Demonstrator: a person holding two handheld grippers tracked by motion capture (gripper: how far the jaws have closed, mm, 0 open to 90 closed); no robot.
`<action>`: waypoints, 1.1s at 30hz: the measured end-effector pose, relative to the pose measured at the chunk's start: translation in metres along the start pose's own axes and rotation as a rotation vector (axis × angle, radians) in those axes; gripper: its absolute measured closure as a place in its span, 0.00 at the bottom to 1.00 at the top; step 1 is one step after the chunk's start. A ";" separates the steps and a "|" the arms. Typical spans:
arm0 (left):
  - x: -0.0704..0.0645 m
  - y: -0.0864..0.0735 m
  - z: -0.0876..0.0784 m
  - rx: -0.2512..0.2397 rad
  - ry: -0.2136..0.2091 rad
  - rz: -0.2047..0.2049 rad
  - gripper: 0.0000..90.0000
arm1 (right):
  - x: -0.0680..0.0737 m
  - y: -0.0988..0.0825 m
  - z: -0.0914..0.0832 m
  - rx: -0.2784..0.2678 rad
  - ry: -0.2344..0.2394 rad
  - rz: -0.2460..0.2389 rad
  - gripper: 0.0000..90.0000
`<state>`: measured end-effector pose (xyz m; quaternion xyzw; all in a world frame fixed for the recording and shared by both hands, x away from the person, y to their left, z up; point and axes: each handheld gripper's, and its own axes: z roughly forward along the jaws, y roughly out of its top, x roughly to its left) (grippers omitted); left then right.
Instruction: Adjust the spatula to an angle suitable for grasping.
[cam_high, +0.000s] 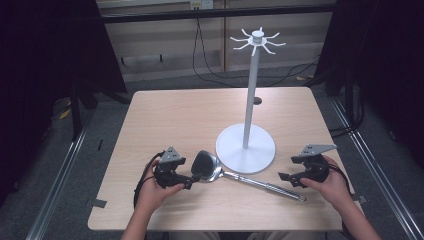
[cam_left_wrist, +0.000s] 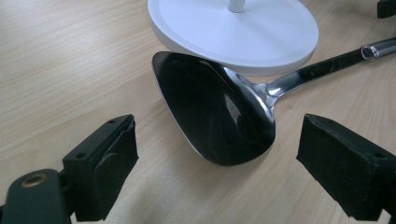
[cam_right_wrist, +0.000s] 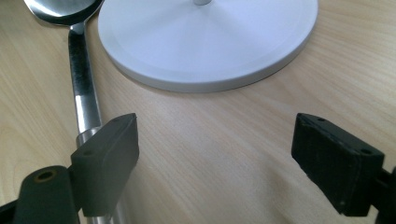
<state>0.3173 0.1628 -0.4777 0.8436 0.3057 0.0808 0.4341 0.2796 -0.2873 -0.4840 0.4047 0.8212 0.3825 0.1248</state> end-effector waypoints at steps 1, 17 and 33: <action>0.000 0.000 0.000 0.000 0.000 0.000 0.13 | 0.000 0.000 0.000 0.000 0.000 0.000 0.16; -0.003 -0.006 -0.006 0.018 0.012 0.003 0.14 | 0.016 0.017 0.014 0.041 0.035 -0.039 0.16; -0.003 -0.012 -0.012 0.004 0.013 -0.029 0.14 | 0.046 0.039 0.029 0.105 0.138 -0.127 0.20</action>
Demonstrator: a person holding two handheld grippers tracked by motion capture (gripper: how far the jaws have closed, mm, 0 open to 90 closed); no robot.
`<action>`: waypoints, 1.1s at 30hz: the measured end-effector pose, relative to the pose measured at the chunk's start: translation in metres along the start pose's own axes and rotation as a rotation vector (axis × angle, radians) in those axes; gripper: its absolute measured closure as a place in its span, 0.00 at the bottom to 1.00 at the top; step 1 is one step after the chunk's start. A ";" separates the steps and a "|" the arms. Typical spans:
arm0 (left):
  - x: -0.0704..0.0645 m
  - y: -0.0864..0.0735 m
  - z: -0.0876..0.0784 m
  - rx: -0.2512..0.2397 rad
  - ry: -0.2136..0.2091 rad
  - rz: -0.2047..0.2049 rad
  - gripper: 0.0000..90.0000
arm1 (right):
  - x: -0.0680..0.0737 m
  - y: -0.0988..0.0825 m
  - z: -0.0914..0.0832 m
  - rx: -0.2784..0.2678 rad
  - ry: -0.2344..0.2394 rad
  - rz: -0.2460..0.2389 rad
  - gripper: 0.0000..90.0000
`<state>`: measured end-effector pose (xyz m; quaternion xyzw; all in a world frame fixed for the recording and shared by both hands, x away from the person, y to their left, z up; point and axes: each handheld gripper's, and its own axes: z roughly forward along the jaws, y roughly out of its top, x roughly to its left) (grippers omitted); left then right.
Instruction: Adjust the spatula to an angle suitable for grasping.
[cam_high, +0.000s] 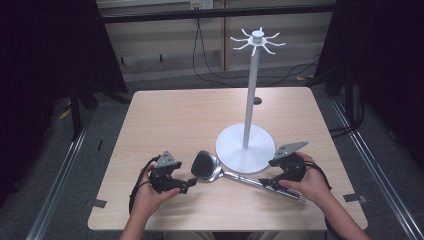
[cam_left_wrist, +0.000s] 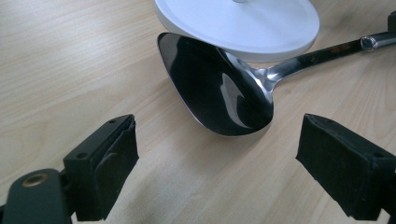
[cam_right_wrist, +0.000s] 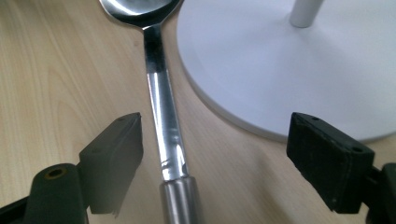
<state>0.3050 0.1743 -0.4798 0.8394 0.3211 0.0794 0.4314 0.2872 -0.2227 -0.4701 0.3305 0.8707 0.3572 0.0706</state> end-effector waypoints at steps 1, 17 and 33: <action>0.000 0.000 -0.001 -0.002 -0.001 -0.001 0.14 | 0.003 0.003 0.005 0.011 0.007 -0.011 0.20; 0.003 -0.005 -0.007 -0.015 0.009 -0.032 0.14 | 0.015 0.011 0.028 0.109 0.048 -0.102 0.37; 0.002 -0.004 -0.008 -0.009 0.010 -0.029 0.14 | 0.018 0.014 0.032 0.163 0.054 -0.119 0.61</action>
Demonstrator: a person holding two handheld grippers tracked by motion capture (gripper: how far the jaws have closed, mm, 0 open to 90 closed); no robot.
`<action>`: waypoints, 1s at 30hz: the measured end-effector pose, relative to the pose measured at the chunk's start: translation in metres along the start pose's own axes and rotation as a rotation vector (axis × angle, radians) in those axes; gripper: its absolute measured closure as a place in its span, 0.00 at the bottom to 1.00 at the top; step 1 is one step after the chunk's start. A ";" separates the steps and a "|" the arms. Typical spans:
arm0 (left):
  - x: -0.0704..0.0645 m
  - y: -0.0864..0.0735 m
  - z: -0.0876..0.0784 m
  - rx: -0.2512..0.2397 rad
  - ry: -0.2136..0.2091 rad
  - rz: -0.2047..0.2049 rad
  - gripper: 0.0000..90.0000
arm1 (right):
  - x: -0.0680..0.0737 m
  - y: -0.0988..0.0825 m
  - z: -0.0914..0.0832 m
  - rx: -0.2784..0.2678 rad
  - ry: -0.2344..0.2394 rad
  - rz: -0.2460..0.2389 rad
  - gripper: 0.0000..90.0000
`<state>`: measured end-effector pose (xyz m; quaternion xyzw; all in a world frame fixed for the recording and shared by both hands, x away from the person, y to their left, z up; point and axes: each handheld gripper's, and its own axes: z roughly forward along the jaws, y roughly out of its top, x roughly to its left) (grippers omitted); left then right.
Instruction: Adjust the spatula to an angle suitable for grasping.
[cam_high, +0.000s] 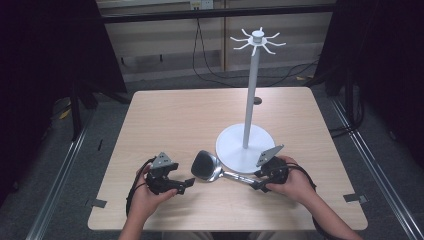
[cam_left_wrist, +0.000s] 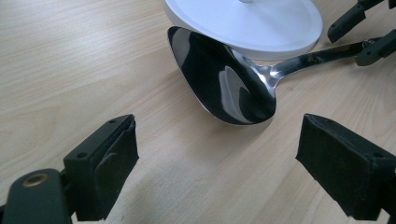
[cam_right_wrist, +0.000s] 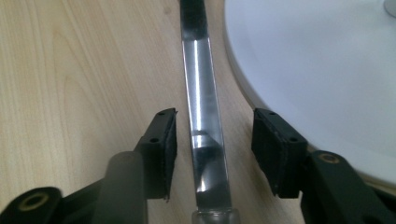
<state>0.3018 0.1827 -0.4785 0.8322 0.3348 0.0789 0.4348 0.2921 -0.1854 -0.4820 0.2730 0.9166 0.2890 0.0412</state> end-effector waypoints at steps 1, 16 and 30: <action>0.000 0.000 0.000 0.000 0.002 -0.001 0.14 | 0.001 0.001 0.000 0.012 0.005 -0.002 0.64; 0.000 0.002 0.000 0.008 0.004 0.006 0.14 | 0.001 0.006 0.007 0.011 0.018 -0.057 0.82; -0.001 0.002 0.002 0.012 -0.001 0.011 0.14 | 0.004 0.006 0.007 0.011 0.006 -0.093 0.83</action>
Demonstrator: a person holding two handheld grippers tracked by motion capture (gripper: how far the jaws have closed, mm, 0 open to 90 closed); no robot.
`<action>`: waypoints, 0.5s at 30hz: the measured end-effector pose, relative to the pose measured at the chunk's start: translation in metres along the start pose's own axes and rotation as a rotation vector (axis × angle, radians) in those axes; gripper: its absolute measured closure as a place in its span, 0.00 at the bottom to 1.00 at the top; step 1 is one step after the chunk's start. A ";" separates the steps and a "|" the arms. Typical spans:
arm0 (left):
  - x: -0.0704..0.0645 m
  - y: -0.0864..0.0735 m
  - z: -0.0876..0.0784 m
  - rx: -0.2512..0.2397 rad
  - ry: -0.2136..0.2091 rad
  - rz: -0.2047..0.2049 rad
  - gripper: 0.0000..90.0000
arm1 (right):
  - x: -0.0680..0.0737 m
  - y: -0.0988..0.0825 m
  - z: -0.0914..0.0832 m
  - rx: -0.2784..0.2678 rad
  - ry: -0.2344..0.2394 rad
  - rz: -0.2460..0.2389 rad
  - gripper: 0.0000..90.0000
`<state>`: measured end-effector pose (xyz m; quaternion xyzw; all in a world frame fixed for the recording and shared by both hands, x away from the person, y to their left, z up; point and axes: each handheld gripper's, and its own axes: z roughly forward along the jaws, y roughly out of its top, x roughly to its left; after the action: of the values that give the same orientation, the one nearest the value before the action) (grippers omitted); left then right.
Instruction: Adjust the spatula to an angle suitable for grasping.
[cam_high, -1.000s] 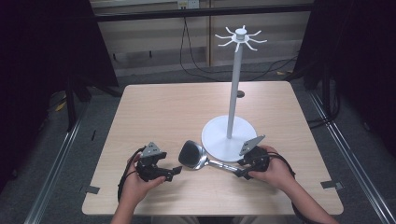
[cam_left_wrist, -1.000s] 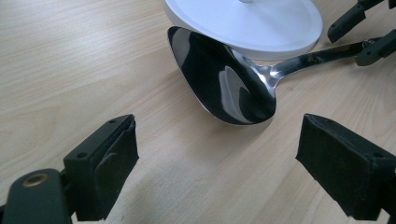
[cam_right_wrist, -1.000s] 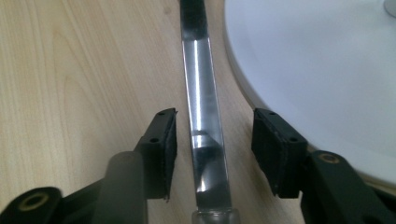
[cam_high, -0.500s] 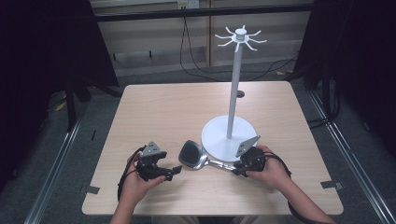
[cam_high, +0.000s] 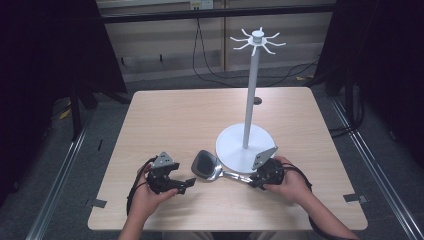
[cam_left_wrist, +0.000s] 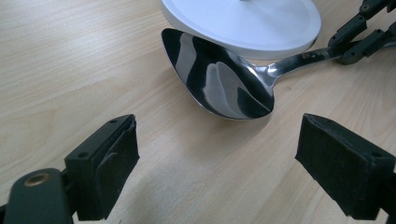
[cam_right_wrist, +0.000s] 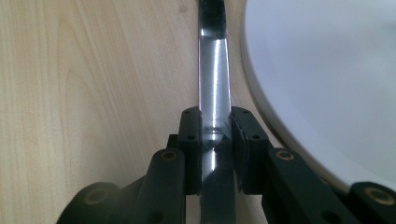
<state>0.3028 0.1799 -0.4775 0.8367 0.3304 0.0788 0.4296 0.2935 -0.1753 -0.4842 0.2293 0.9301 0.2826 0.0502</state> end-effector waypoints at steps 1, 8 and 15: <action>0.000 0.000 0.000 0.000 0.000 0.002 0.14 | 0.001 0.000 -0.001 0.009 0.004 0.019 0.83; 0.001 0.005 -0.004 -0.025 0.009 -0.005 0.14 | 0.003 0.004 0.002 -0.010 0.019 0.004 0.83; 0.001 0.009 -0.010 -0.037 0.034 0.009 0.14 | 0.011 0.013 0.007 -0.020 0.042 -0.030 0.83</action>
<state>0.3037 0.1830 -0.4648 0.8285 0.3324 0.1012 0.4392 0.2909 -0.1570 -0.4824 0.2086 0.9314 0.2959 0.0371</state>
